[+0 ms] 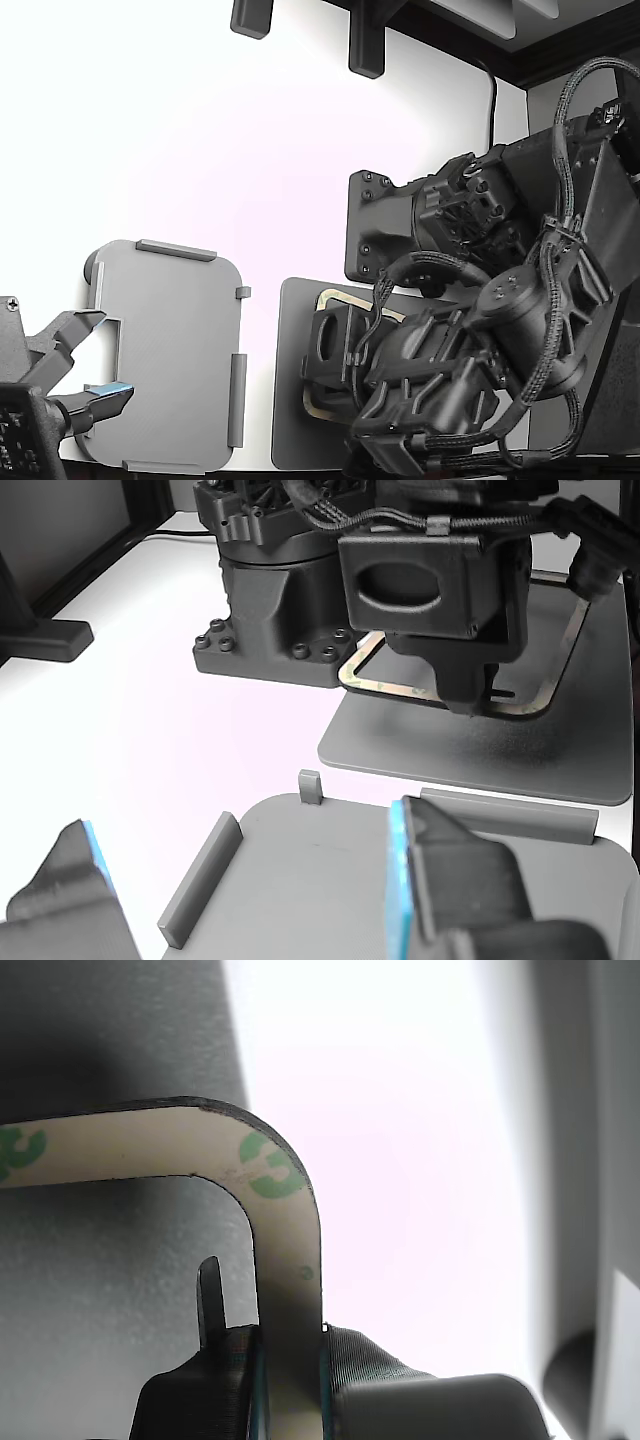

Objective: Move top rectangular frame to the holder.

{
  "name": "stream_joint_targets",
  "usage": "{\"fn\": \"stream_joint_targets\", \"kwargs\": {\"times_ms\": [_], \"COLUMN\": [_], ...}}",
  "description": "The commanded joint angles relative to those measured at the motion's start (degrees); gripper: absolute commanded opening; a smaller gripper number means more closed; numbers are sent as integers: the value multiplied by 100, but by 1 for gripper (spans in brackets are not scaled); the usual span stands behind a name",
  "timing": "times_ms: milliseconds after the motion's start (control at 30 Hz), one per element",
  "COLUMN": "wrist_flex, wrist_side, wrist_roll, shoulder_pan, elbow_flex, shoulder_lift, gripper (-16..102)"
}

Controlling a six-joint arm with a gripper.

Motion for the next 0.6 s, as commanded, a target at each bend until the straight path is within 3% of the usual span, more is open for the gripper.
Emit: {"fn": "stream_joint_targets", "kwargs": {"times_ms": [0, 333, 567], "wrist_flex": [448, 800, 1099], "wrist_side": [97, 835, 949], "wrist_roll": [334, 2312, 3208], "shoulder_pan": [-123, -334, -879], "elbow_flex": [-624, -1450, -2373], "shoulder_lift": [193, 255, -369], "gripper": [-12, -11, -11]}}
